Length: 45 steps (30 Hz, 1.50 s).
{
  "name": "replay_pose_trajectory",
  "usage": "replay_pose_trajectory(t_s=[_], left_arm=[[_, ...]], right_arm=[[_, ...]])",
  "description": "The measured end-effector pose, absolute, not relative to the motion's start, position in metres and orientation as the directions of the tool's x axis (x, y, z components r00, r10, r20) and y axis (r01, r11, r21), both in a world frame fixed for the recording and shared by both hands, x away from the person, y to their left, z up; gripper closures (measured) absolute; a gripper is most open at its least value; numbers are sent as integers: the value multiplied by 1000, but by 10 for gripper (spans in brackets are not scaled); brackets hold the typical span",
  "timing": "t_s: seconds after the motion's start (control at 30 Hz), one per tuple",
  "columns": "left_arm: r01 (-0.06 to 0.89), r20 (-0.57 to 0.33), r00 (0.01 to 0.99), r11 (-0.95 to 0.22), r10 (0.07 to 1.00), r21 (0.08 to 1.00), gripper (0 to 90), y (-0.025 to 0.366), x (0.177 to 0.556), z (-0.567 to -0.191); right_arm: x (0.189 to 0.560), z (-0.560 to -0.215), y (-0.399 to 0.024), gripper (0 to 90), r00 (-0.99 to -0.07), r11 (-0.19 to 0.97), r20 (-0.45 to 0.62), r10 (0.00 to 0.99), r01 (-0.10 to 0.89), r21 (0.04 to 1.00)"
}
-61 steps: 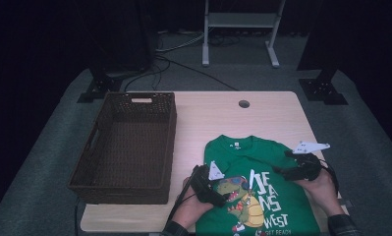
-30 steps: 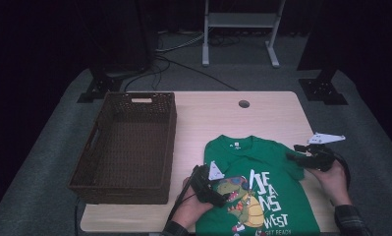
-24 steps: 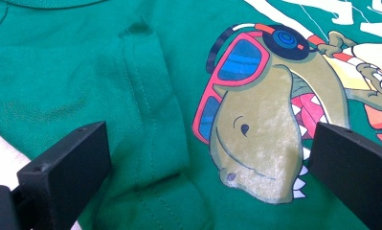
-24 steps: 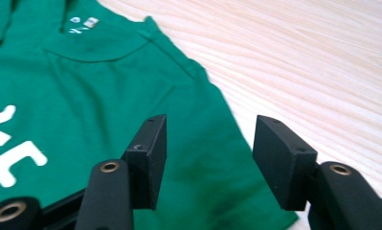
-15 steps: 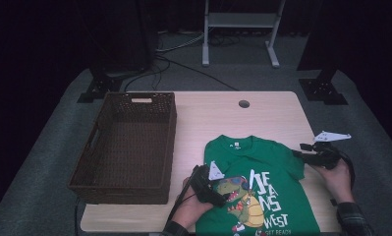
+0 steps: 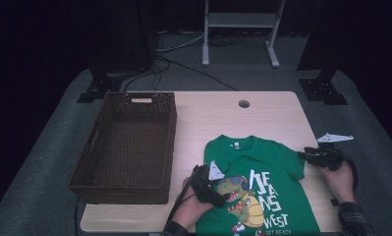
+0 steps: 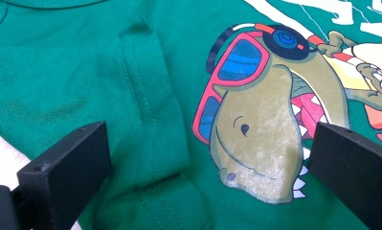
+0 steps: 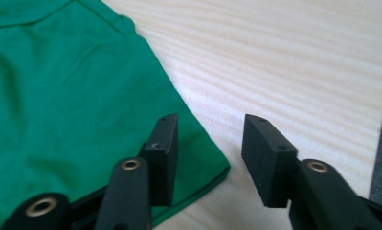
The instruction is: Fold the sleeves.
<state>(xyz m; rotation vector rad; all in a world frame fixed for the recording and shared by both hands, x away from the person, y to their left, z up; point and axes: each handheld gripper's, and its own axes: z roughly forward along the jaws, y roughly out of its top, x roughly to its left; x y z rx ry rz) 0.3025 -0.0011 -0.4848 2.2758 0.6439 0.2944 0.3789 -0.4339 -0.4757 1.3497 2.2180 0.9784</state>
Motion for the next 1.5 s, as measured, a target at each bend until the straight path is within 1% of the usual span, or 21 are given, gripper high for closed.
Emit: replay_pose_trajectory(t_s=[0.13,0.23,0.27,0.37,0.5,0.83,1.5], left_arm=[[360,18,848,-600,530,714,0,-1,302,-485],[360,18,848,-600,530,714,0,-1,302,-485],[360,18,848,-600,530,714,0,-1,302,-485],[360,18,848,-600,530,714,0,-1,303,-485],[360,18,848,-600,530,714,0,-1,303,-485],[360,18,848,-600,530,714,0,-1,303,-485],[360,18,848,-600,530,714,0,-1,303,-485]], right_arm=[[378,-477,-437,721,-474,289,63,878,632,719],[377,-477,-436,856,-491,299,69,868,629,717],[376,-476,-434,865,-494,307,63,867,628,715],[376,-475,-431,875,-491,314,51,870,631,710],[374,-468,-431,875,-492,299,62,868,620,726],[368,-455,-421,875,-521,320,47,852,589,742],[366,-449,-375,876,-625,408,31,780,544,733]])
